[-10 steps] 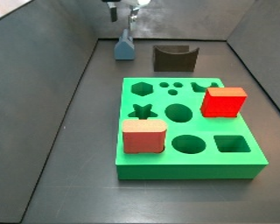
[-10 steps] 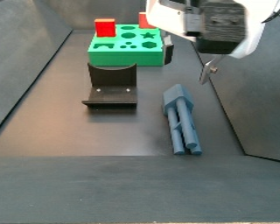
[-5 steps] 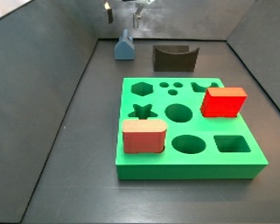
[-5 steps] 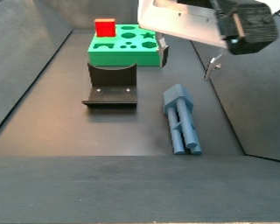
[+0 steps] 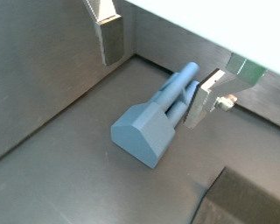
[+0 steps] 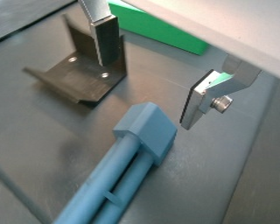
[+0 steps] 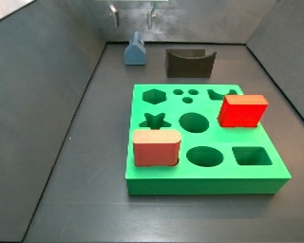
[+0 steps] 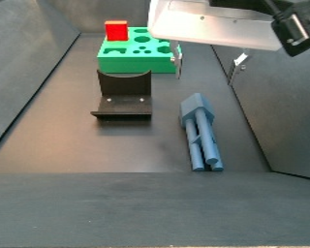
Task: Pick up the 3 prong object. Move up. Rotate the 3 prong object. Place the 3 prong object on the fixture. Regrasp the 3 prong object. Move to above the board. Insert the 3 prong object.
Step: Rotate the 3 prong object.
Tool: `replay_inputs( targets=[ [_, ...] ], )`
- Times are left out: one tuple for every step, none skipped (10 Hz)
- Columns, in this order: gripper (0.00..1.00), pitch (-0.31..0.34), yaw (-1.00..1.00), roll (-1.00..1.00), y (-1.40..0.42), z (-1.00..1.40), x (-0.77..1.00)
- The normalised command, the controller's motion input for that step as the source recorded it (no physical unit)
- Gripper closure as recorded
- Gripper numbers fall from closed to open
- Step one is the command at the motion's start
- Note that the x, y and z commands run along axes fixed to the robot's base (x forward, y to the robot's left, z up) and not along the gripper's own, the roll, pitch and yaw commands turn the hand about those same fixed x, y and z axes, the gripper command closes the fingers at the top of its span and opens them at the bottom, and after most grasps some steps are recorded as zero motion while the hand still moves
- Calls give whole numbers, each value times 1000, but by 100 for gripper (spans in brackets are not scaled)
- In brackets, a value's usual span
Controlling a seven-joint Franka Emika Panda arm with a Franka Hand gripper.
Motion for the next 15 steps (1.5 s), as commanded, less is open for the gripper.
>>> replay_inputs(
  targets=[
    [0,-46,524,11,-4,-26,32],
    [0,-46,395,11,-5,-26,31],
    [0,0,0,0,0,-1000,0],
    [0,-4,-48,1,1,-1000,2],
    [0,-25,-54,3,3,-1000,14],
    [0,-30,-46,2,4,-1000,18],
    [0,-31,-32,-1,5,-1000,25],
    [0,-31,-25,-4,7,-1000,33],
    [0,-26,-20,-8,9,-1000,45],
    [0,-26,-17,-10,9,-948,48],
    [0,-30,-13,-13,8,-766,45],
    [0,-33,-9,-15,7,-634,42],
    [0,-40,-5,-16,6,-458,39],
    [0,-39,-1,-19,6,-332,40],
    [0,-43,3,-21,6,-171,39]
  ],
)
